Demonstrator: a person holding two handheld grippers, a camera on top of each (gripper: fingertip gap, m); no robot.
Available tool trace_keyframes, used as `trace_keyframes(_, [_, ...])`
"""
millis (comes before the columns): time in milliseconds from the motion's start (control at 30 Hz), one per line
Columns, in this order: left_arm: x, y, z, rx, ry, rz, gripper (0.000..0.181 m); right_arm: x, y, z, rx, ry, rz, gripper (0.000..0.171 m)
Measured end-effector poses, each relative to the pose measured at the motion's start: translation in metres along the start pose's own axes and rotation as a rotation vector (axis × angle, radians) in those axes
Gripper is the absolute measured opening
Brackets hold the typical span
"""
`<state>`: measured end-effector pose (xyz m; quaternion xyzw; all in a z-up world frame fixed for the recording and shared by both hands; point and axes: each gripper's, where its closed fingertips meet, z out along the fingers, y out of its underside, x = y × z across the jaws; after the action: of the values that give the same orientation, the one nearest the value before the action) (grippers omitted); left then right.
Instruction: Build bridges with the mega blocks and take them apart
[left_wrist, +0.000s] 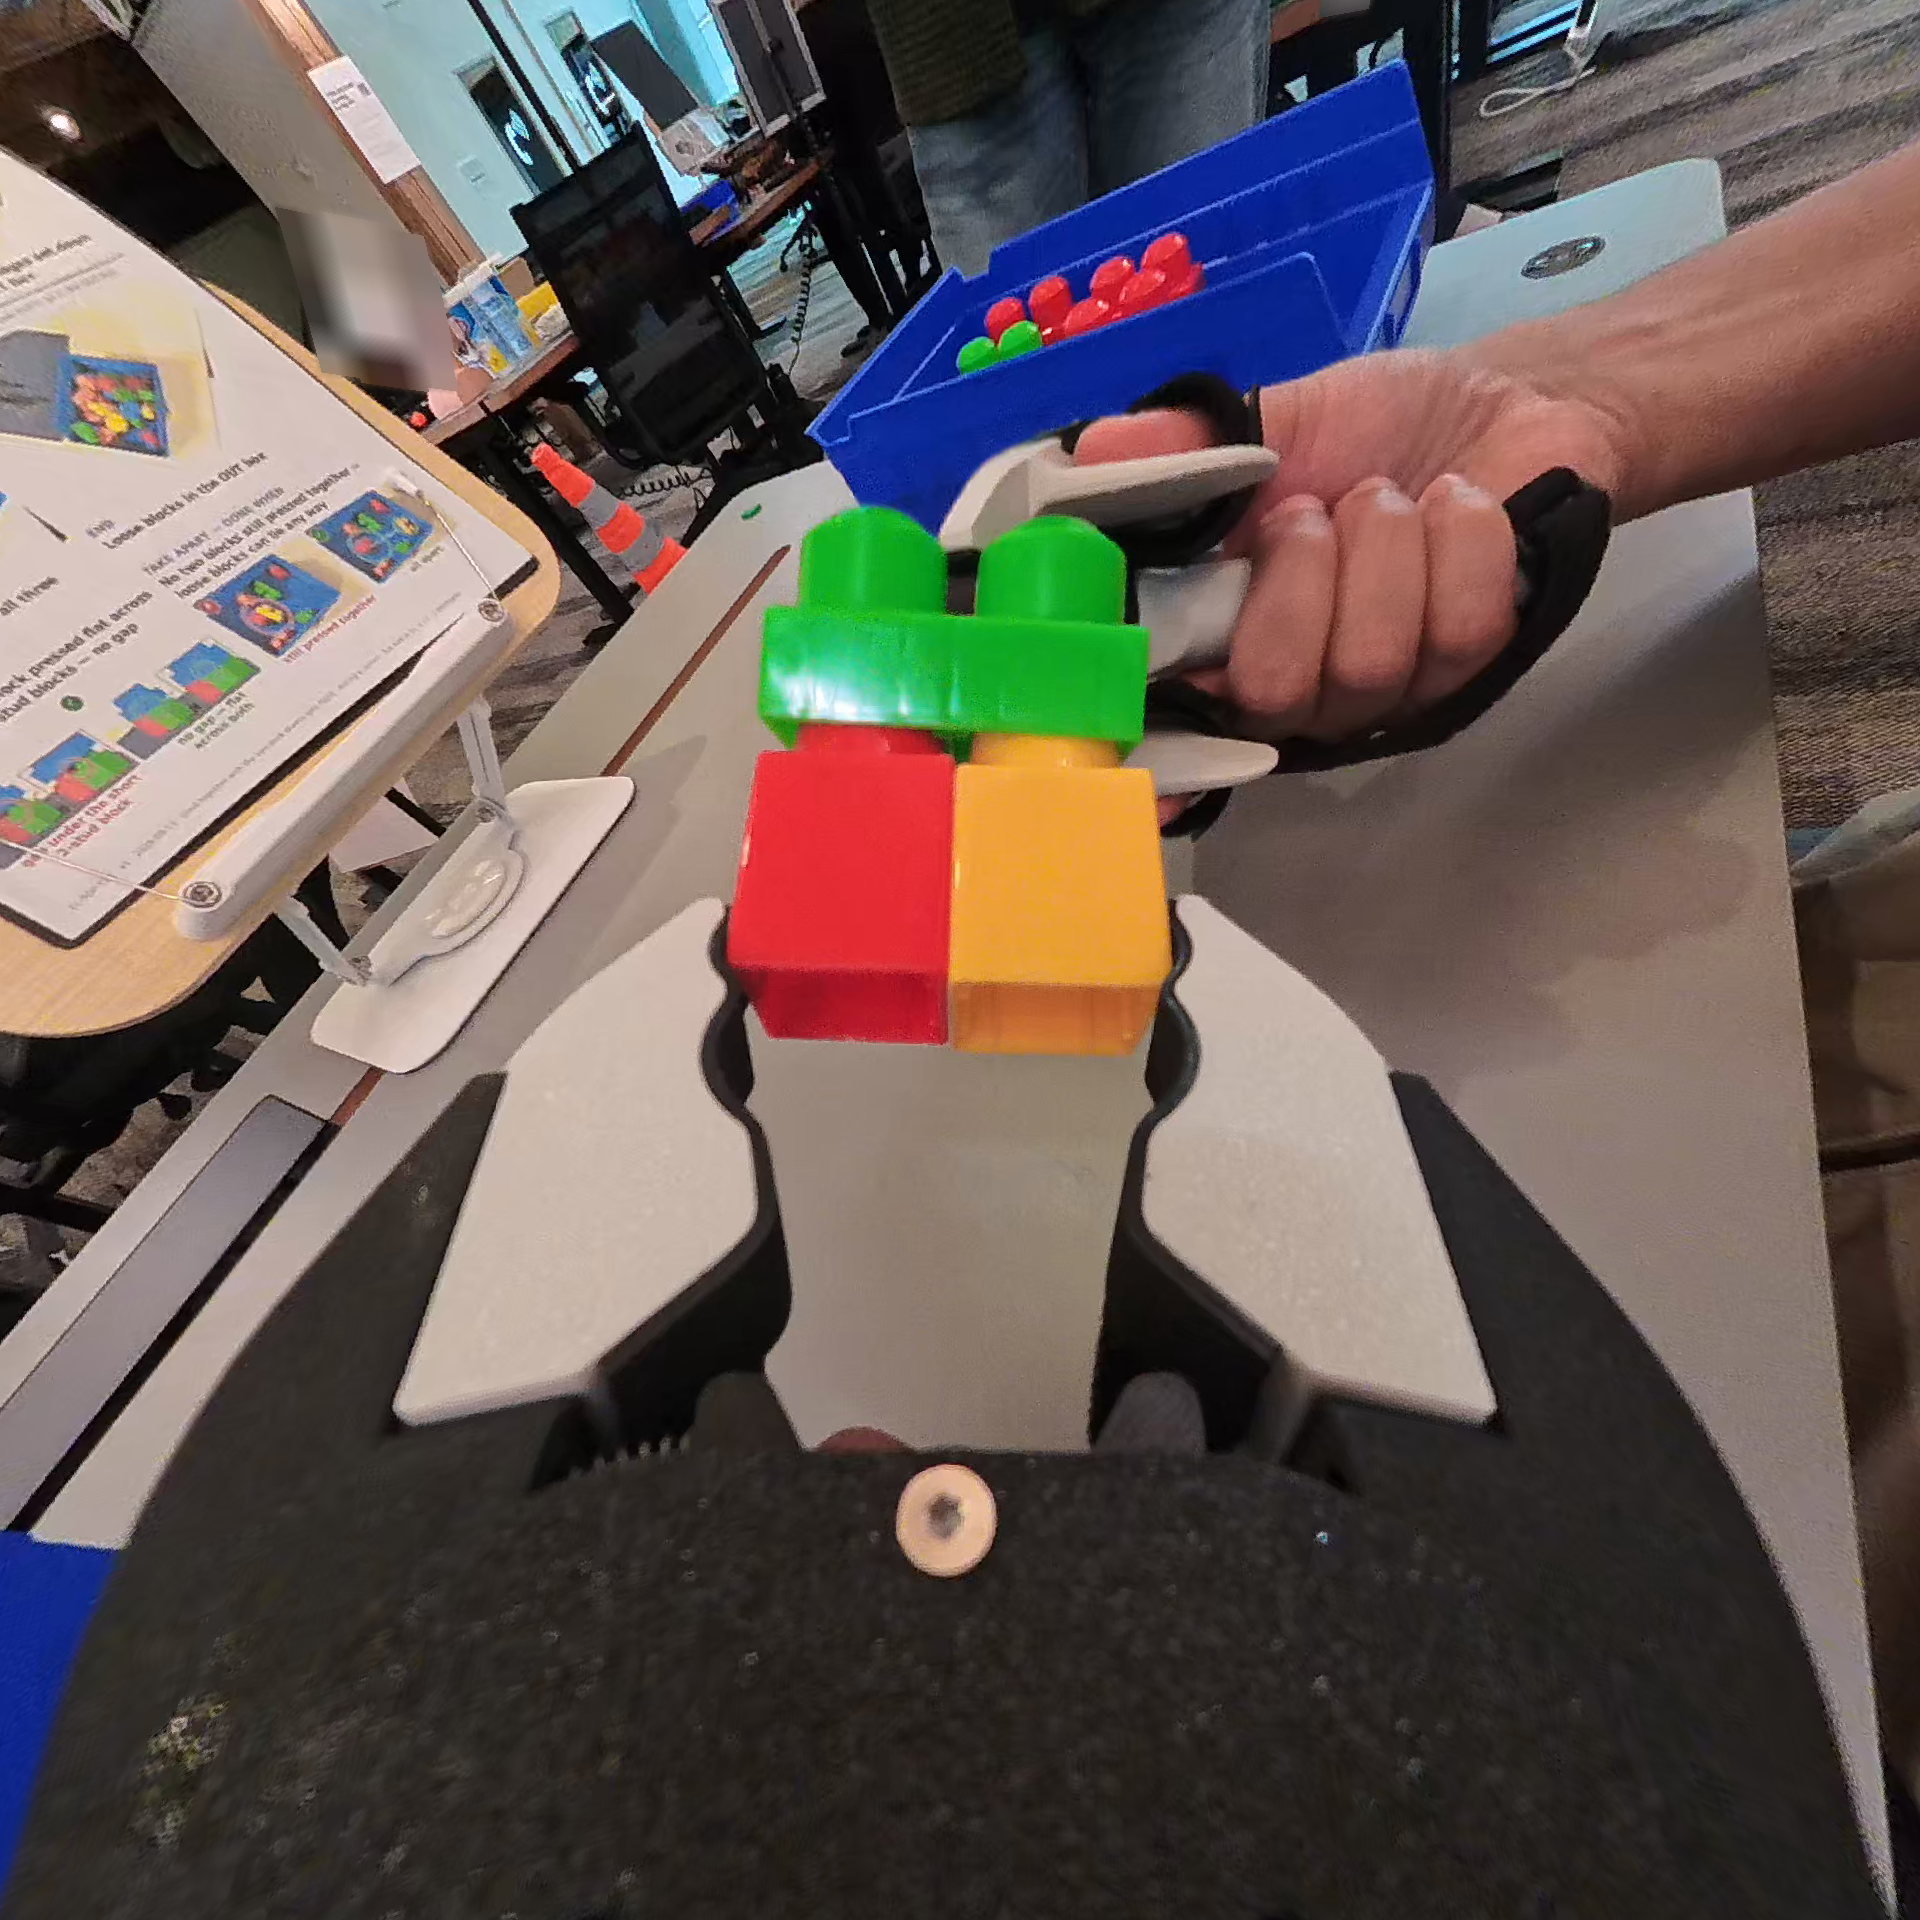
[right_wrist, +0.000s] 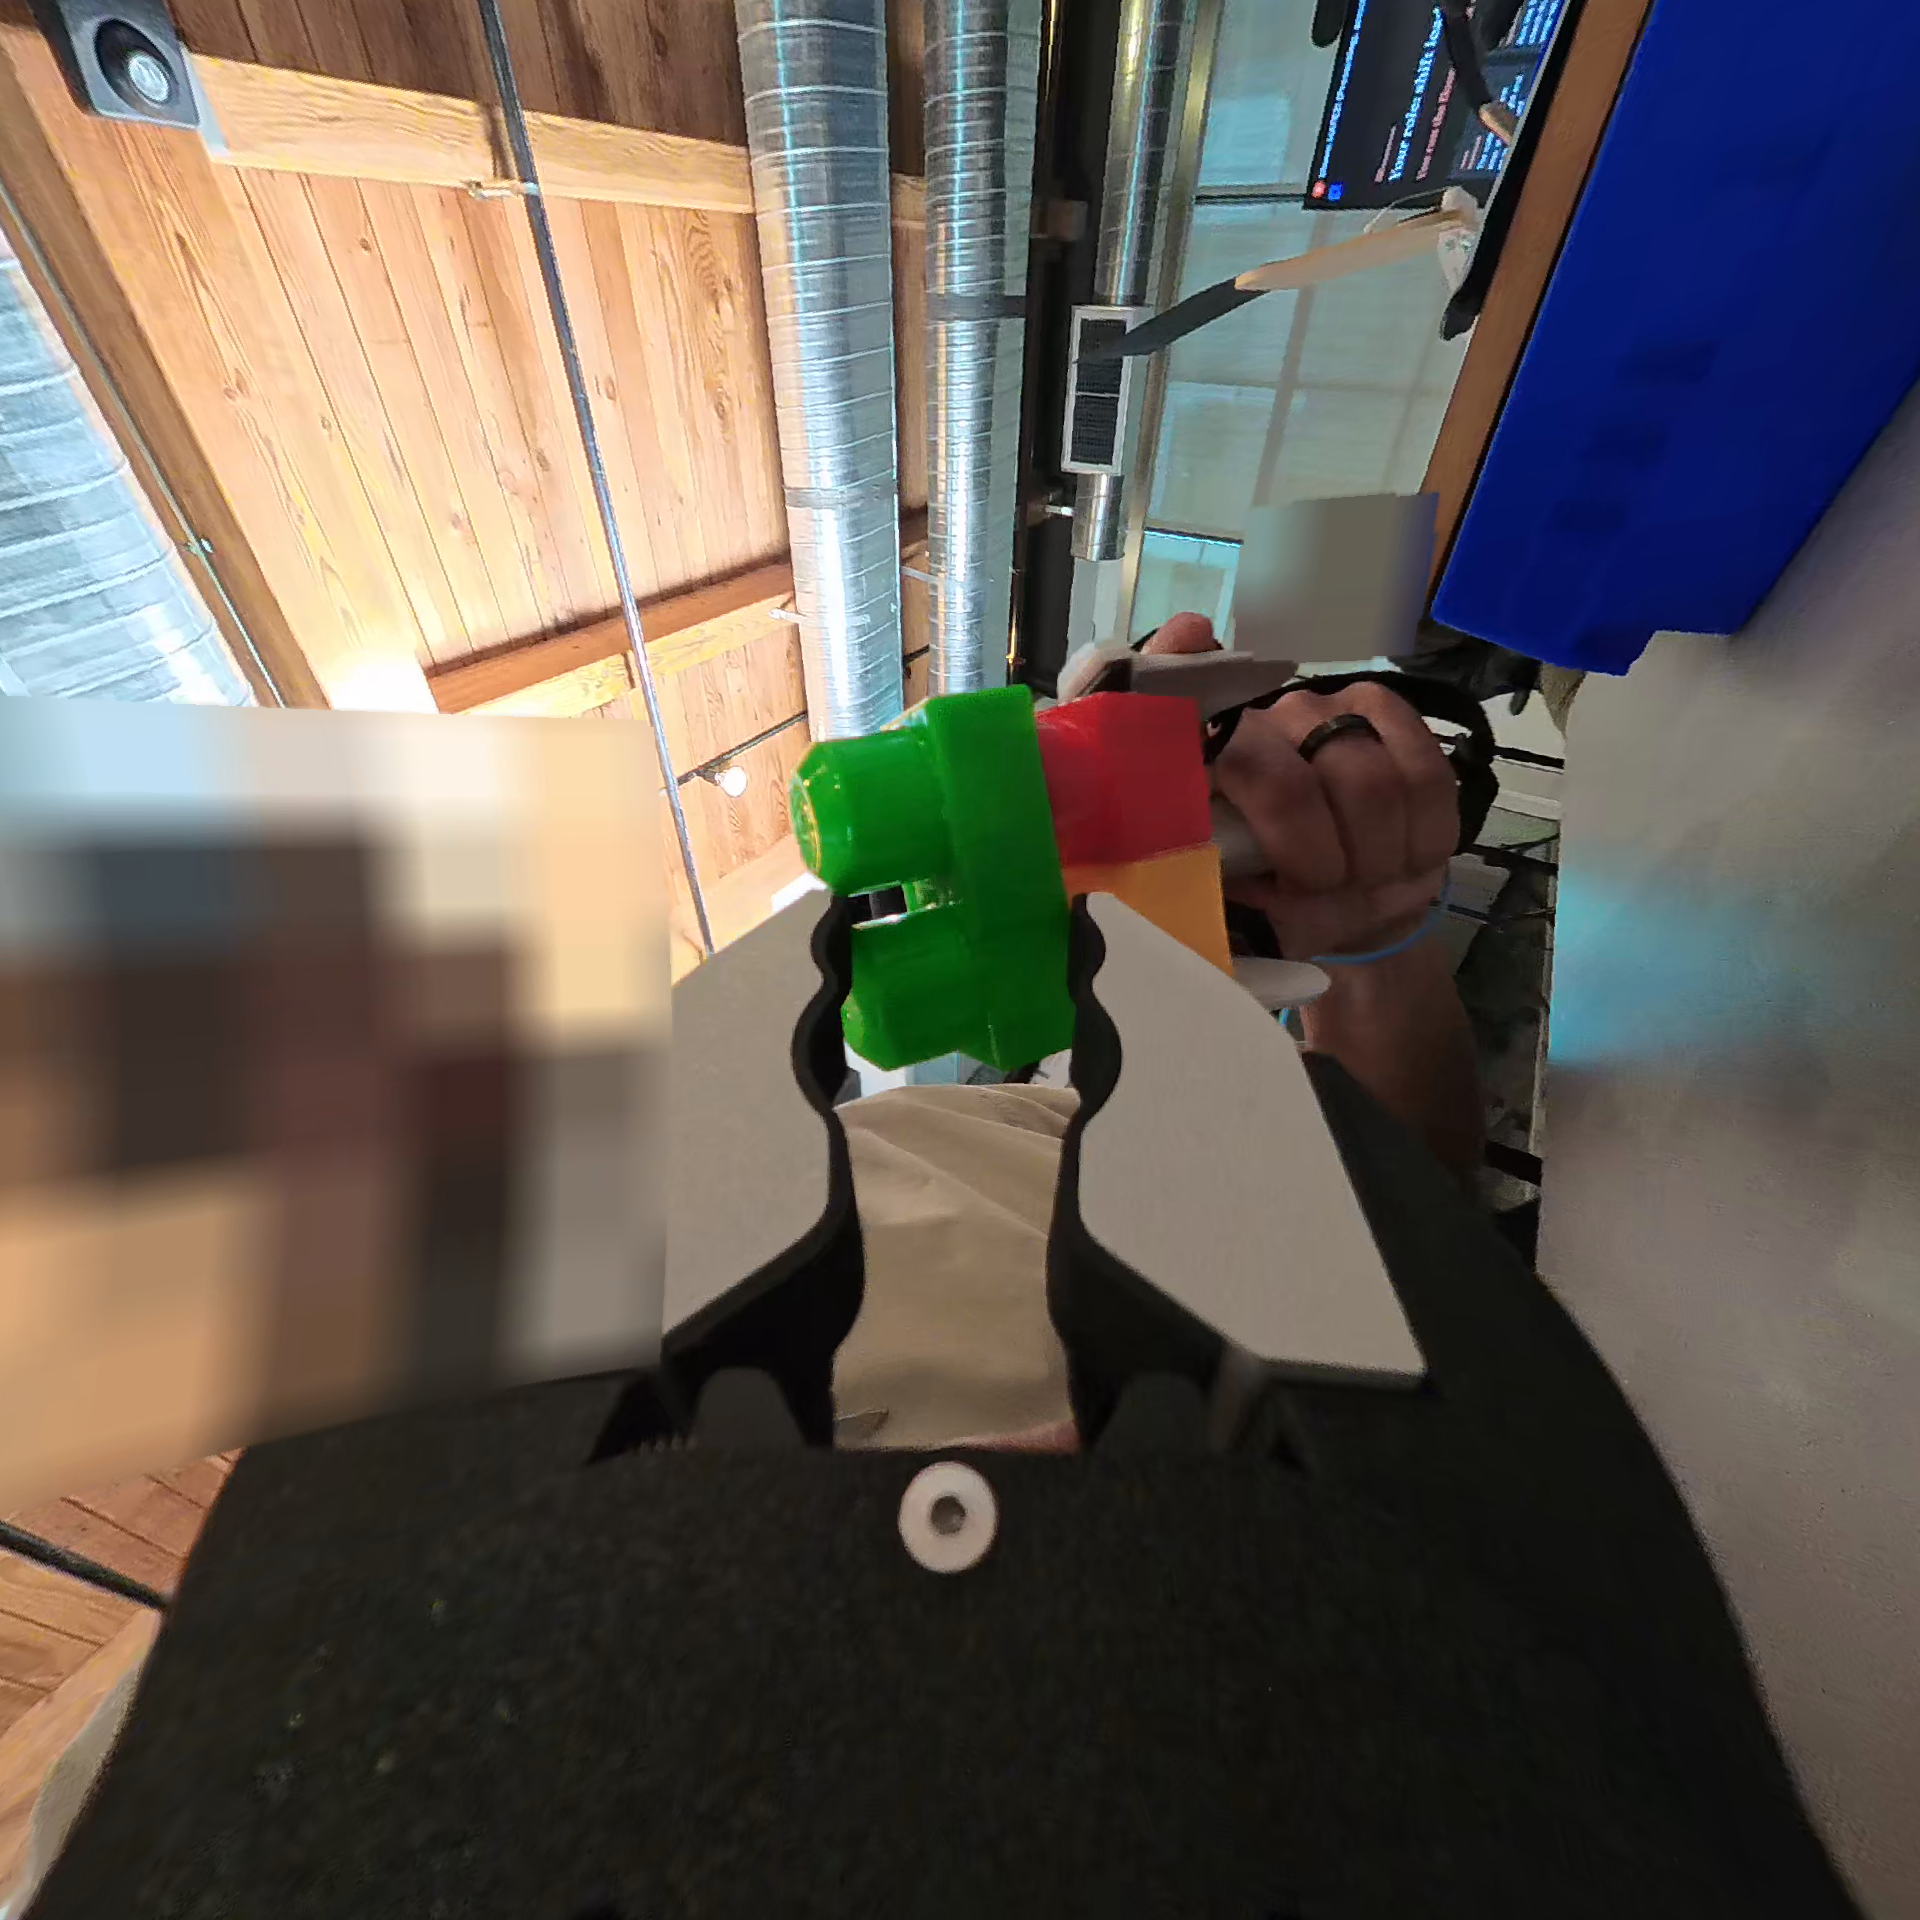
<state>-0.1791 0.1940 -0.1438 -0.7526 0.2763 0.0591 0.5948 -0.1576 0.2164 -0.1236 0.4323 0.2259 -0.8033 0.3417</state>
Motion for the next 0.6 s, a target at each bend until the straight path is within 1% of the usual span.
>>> trace_keyframes(233, [0.001,-0.002,0.0,0.016,-0.009,-0.005,0.074,0.004,-0.001,-0.001,0.028,-0.05,0.044,0.04])
trace_keyframes(433, [0.0,-0.01,-0.003,0.048,-0.029,-0.002,0.074,0.001,0.0,0.004,0.043,-0.132,0.092,0.041])
trace_keyframes(533, [0.0,-0.011,-0.004,0.052,-0.032,0.001,0.074,0.002,0.0,0.004,0.043,-0.132,0.083,0.041])
trace_keyframes(600, [0.0,-0.011,-0.004,0.056,-0.034,0.0,0.074,0.005,0.0,0.003,0.042,-0.103,0.073,0.046])
